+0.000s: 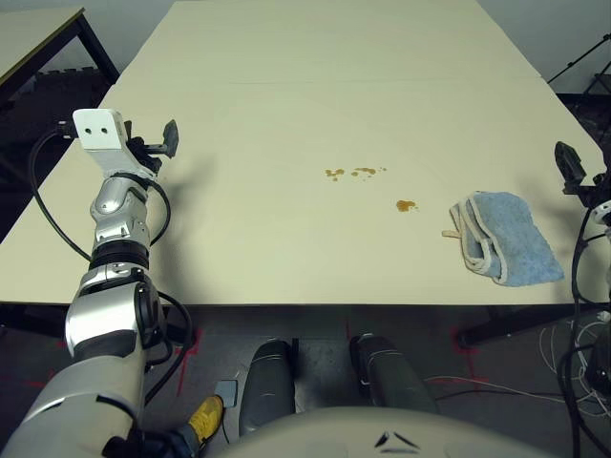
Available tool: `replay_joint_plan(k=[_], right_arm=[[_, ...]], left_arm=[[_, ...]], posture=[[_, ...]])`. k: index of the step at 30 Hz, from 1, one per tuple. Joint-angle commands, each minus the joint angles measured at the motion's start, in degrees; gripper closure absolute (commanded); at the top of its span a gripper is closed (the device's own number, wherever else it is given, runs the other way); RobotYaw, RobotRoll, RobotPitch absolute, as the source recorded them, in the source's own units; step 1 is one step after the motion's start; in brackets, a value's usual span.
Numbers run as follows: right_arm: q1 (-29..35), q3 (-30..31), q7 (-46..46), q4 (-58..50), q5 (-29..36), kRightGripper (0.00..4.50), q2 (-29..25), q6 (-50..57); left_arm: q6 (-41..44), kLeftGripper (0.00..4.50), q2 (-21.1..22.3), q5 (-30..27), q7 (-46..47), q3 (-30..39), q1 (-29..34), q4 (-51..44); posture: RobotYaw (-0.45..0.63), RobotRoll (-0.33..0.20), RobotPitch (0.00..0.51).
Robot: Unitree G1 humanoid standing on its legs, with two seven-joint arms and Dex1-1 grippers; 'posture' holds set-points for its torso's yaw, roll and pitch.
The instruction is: Wipe the water off the table with a rag.
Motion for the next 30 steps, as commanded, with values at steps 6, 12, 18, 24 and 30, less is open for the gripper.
replay_joint_plan(k=[6, 12, 18, 24, 30], right_arm=[[-0.4, -0.5, -0.4, 0.4, 0.0, 0.01, -0.2, -0.5], [-0.6, -0.4, -0.9, -0.3, 0.1, 0.01, 0.0, 0.1], [-0.5, -0.6, -2.0, -0.2, 0.2, 0.01, -0.7, 1.5], [-0.6, -0.5, -1.8, 0.0, 0.0, 0.01, -1.2, 1.7], [-1.2, -0.3, -0.4, -0.1, 0.4, 0.01, -2.7, 4.3]], left_arm=[[0.1, 0.0, -0.3, 0.9, -0.3, -0.6, -0.1, 1.3], [0.7, 0.0, -0.2, 0.3, -2.9, -0.8, -0.8, 0.7], [5.3, 0.0, -1.6, -3.3, -18.7, -2.3, 1.6, -6.8], [12.6, 0.0, -2.0, -6.8, -33.2, -5.3, 6.8, -18.5], [26.8, 0.0, 0.2, -13.5, -48.9, -10.7, 16.5, -37.0]], posture=[[-0.2, 0.0, 0.115], [-0.2, 0.0, 0.119], [-0.2, 0.0, 0.124], [-0.2, 0.0, 0.12], [-0.21, 0.0, 0.121]])
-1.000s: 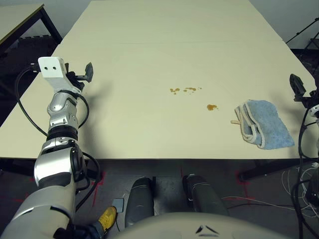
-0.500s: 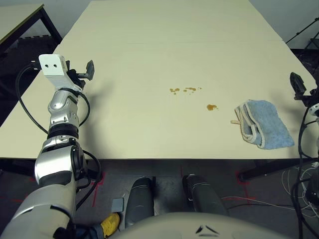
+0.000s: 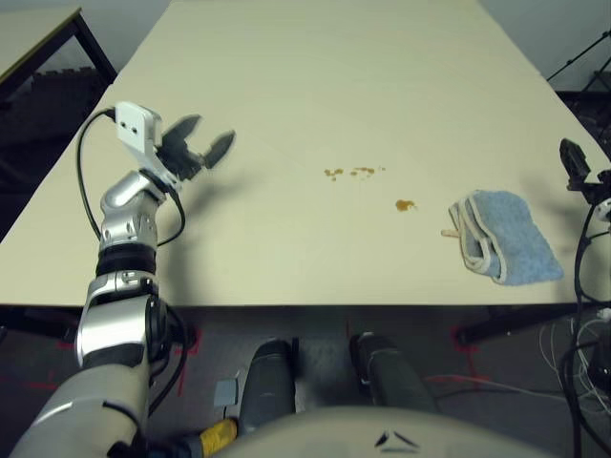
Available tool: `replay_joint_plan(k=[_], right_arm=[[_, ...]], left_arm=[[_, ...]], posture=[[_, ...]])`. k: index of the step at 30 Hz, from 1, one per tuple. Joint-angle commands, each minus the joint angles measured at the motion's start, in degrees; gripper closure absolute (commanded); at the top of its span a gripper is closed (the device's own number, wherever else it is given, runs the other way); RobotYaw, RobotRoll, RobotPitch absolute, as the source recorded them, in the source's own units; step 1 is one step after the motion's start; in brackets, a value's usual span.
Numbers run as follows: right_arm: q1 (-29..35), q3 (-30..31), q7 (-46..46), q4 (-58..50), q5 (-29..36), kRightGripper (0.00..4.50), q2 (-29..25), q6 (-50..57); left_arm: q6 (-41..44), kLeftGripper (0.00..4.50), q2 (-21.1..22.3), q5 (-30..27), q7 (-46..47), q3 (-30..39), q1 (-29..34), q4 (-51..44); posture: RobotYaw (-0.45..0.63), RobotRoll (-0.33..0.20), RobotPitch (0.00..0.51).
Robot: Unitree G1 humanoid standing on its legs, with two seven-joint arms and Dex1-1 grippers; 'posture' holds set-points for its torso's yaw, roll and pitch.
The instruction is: Wipe the water off the table with a rag.
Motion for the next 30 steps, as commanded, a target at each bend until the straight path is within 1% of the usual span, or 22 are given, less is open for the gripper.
replay_joint_plan(k=[1, 5, 12, 14, 17, 19, 22, 30], right_arm=[[-0.3, -0.3, 1.6, -0.4, 0.6, 0.01, -1.8, 3.1], [-0.3, 1.1, 6.2, -2.8, 1.2, 0.01, -4.3, 11.4], [2.7, 7.7, 20.1, -12.6, 1.8, 0.01, -13.1, 35.9], [4.1, 9.6, 23.7, -15.7, 2.1, 0.01, -15.4, 41.5], [6.1, 11.4, 27.5, -19.1, 2.4, 0.01, -17.5, 47.5], [7.9, 12.6, 29.4, -21.1, 2.3, 0.01, -18.2, 50.5], [9.8, 13.1, 29.8, -22.5, 1.8, 0.01, -18.1, 52.2], [10.7, 13.6, 28.3, -20.7, 0.3, 0.01, -15.8, 51.7]], left_arm=[[8.2, 0.0, 2.1, -3.4, -7.1, -3.0, 3.9, -8.5], [11.5, 0.0, 2.7, -3.5, -8.7, -3.9, 5.0, -11.0], [10.3, 0.0, 1.7, -2.2, -8.2, -4.6, 4.6, -10.2], [9.8, 0.0, 1.4, -1.9, -7.8, -4.9, 4.4, -10.0], [9.3, 0.0, 1.1, -1.6, -7.5, -5.1, 4.4, -9.8], [9.1, 0.0, 1.0, -1.6, -7.3, -5.2, 4.5, -9.9], [8.8, 0.0, 1.0, -1.4, -7.1, -5.3, 4.6, -10.1], [8.8, 0.0, 1.0, -1.4, -6.5, -5.3, 4.6, -10.5]], posture=[[-0.21, 0.0, 0.121], [-0.21, 0.0, 0.124], [-0.23, 0.0, 0.124], [-0.23, 0.0, 0.123], [-0.23, 0.0, 0.12], [-0.23, 0.0, 0.121], [-0.22, 0.0, 0.118], [-0.22, 0.0, 0.115]])
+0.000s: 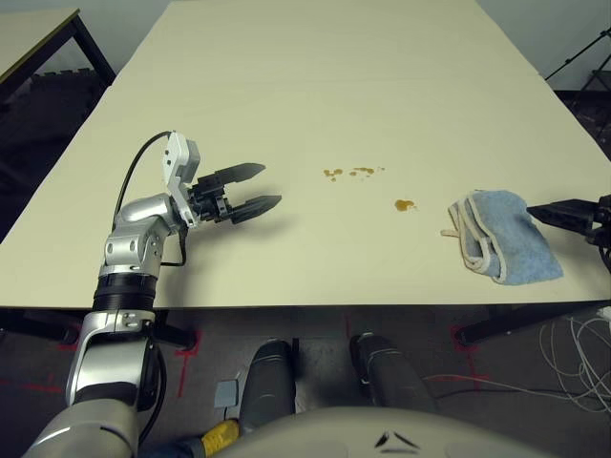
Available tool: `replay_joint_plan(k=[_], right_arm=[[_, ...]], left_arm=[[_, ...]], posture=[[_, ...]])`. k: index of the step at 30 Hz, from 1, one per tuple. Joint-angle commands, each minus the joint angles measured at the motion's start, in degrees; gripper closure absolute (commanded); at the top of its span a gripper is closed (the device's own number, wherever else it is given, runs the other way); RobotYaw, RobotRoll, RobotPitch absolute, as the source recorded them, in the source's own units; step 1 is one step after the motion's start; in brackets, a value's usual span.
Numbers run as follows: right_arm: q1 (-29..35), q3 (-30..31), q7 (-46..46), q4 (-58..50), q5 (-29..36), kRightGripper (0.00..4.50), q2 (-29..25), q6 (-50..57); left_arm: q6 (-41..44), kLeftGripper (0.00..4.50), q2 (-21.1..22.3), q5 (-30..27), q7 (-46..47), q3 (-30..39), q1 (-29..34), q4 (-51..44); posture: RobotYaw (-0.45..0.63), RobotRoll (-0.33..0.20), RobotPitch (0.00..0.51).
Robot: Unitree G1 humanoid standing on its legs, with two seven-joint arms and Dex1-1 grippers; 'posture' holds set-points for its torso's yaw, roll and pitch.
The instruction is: Wipe the water off the table with a rag.
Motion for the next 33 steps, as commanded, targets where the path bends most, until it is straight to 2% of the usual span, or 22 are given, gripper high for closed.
replay_joint_plan(k=[1, 15, 25, 31, 33], right_arm=[[0.7, 1.3, -0.3, 1.0, -0.8, 0.01, 1.1, -0.4], [0.1, 4.6, -1.1, 2.7, -3.4, 0.01, 6.4, -3.7], [5.1, 6.3, -1.5, -6.9, -1.7, 0.01, 10.2, 0.0], [5.5, 6.6, -3.2, -6.3, -3.4, 0.01, 11.3, -1.8], [5.0, 6.3, -4.8, -5.0, -4.5, 0.38, 11.3, -3.1]], left_arm=[[-0.4, 0.0, -0.1, 0.7, 0.5, -0.5, 0.3, -0.4], [0.5, 0.0, 0.8, 0.2, 1.5, -0.1, 1.6, -2.9], [1.2, 0.0, 0.6, 0.4, 1.9, -0.7, 1.0, -3.2], [1.0, 0.0, 0.1, 0.6, 1.8, -1.1, 0.4, -2.7], [0.8, 0.0, 0.0, 0.6, 1.8, -1.1, 0.4, -2.6]], posture=[[-0.22, 0.0, 0.115], [-0.18, 0.0, 0.109], [-0.2, 0.0, 0.117], [-0.21, 0.0, 0.116], [-0.2, 0.0, 0.115]])
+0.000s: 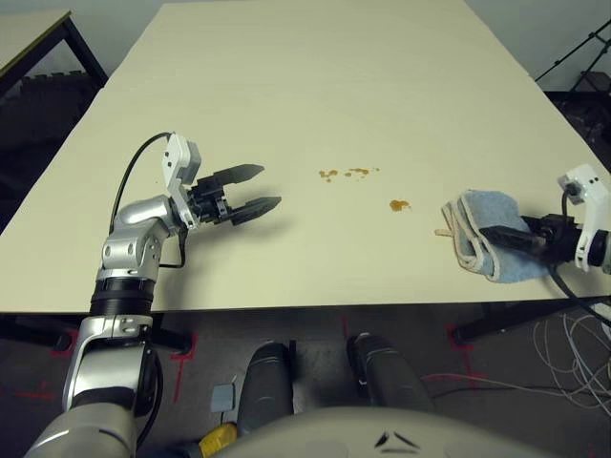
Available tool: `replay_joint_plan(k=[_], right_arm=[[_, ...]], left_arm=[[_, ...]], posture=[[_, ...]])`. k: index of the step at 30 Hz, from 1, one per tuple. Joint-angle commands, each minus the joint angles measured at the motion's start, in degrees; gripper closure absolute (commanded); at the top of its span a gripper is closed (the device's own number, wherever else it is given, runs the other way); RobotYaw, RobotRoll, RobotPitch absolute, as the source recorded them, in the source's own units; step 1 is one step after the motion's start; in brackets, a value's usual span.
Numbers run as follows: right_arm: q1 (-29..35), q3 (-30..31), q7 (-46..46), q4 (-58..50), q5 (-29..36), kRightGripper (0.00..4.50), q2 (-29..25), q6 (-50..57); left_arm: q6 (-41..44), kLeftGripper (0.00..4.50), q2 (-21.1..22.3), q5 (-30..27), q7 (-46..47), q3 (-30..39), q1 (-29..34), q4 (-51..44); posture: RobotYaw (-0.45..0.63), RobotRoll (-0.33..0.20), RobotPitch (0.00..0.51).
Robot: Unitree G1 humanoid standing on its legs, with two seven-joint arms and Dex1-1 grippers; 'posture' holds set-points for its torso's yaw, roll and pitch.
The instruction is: Wipe the water off the table with a rag.
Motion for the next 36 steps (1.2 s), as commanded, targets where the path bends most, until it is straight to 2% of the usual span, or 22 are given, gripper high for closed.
replay_joint_plan(k=[1, 10, 12, 17, 20, 26, 36], right_arm=[[1.0, 2.6, -1.7, 2.6, -2.2, 0.61, 1.0, -0.7], [-1.6, 0.7, -2.8, 2.9, -2.6, 3.96, -0.3, -4.2], [-2.7, -1.0, -3.5, 1.9, -1.2, 4.46, -0.4, -3.0], [-6.9, -6.1, -6.1, -1.9, 4.4, 4.48, 1.8, -0.8], [-8.9, -6.6, -8.3, -4.2, 6.0, 4.48, 3.7, 1.2], [-9.5, -3.5, -12.0, -5.9, 5.5, 4.48, 7.1, 3.6], [-7.0, 4.4, -13.7, -3.4, 0.5, 4.48, 11.4, 1.6]], left_arm=[[-0.1, 0.0, -0.2, 0.6, 0.1, -0.8, -0.6, 0.0], [-0.5, 0.0, -0.2, 0.7, 0.3, -0.6, -0.4, 0.0], [-0.5, 0.0, 0.1, 0.6, 0.3, -0.4, -0.4, 0.1], [-0.8, 0.0, 0.6, 0.7, 0.1, -0.1, -0.4, 0.7], [-0.9, 0.0, 0.6, 0.7, 0.2, -0.1, -0.5, 0.9], [-1.0, 0.0, 0.5, 0.7, 0.2, -0.2, -0.5, 1.0], [-1.2, 0.0, 1.3, 0.6, 0.2, 0.3, 0.4, 0.5]], posture=[[-0.2, 0.0, 0.114], [-0.2, 0.0, 0.111], [-0.2, 0.0, 0.111], [-0.2, 0.0, 0.111], [-0.2, 0.0, 0.113], [-0.2, 0.0, 0.111], [-0.17, 0.0, 0.1]])
